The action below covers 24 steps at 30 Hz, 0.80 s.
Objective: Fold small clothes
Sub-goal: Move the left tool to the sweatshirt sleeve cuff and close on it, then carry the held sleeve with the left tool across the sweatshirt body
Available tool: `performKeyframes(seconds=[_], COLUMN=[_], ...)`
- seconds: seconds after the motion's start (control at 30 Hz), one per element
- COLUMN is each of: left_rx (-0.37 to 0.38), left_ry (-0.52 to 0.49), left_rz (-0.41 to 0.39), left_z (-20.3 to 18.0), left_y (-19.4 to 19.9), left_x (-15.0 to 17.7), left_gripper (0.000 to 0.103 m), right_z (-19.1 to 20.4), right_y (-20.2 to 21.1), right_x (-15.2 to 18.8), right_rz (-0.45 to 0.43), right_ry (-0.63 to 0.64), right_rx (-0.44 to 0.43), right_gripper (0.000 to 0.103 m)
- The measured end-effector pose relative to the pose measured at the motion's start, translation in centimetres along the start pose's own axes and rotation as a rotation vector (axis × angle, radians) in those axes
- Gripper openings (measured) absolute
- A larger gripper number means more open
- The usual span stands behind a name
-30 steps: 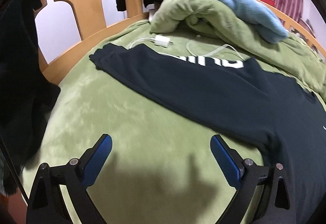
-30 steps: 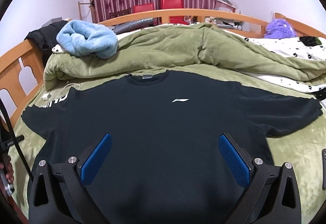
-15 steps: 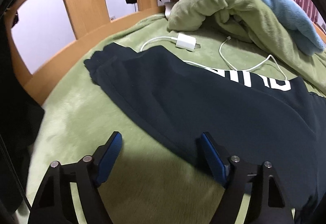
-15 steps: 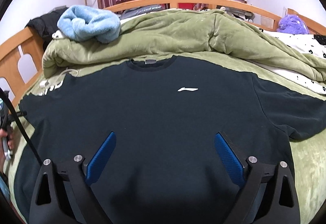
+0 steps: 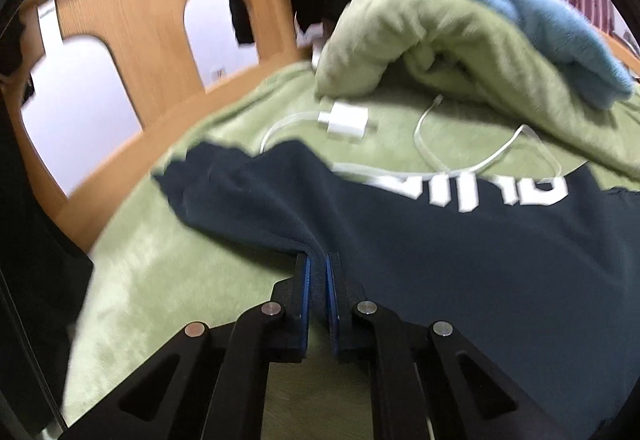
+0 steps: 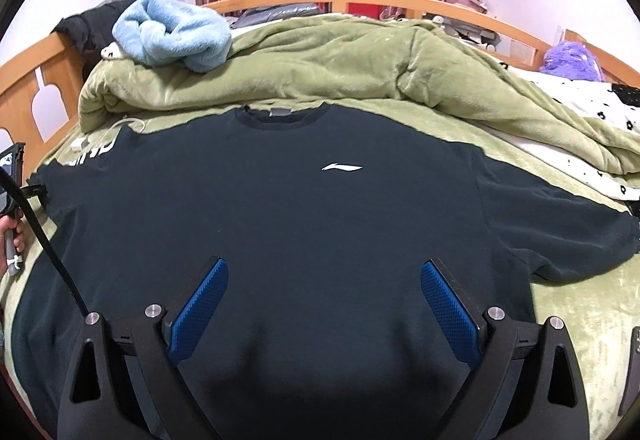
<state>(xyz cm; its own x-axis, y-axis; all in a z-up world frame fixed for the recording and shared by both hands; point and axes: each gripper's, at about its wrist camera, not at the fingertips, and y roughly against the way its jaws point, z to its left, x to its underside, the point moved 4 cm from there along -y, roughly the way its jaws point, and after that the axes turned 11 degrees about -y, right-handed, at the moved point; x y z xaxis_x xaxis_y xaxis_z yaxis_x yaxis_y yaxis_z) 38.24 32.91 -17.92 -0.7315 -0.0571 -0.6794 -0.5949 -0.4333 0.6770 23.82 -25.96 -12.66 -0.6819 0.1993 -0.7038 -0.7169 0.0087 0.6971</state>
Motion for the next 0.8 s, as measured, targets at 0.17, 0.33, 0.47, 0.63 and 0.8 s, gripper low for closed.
performKeyframes(seconds=[0.17, 0.33, 0.47, 0.63, 0.8], left_rx=[0.052, 0.091, 0.104, 0.16, 0.172], left_ry=[-0.012, -0.061, -0.115, -0.154, -0.235], left_rz=[-0.068, -0.106, -0.12, -0.101, -0.106], left_z=[-2.5, -6.7, -11.9, -18.1, -24.1], left_y=[5.6, 10.6, 14.2, 17.1, 19.1], left_x=[-3.1, -5.2, -6.2, -7.2, -6.6], left_gripper=[0.008, 0.008, 0.008, 0.008, 0.008], right_z=[-1.4, -2.1, -2.8, -5.2, -7.8], right_y=[3.3, 6.4, 8.5, 8.9, 6.7], right_x=[-1.0, -1.9, -2.3, -1.7, -1.2], right_rz=[-0.036, -0.089, -0.126, -0.131, -0.066], right_ry=[-0.008, 0.01, -0.019, -0.043, -0.097], right_rx=[-0.008, -0.051, -0.127, -0.165, -0.162], right_gripper=[0.096, 0.096, 0.096, 0.096, 0.096])
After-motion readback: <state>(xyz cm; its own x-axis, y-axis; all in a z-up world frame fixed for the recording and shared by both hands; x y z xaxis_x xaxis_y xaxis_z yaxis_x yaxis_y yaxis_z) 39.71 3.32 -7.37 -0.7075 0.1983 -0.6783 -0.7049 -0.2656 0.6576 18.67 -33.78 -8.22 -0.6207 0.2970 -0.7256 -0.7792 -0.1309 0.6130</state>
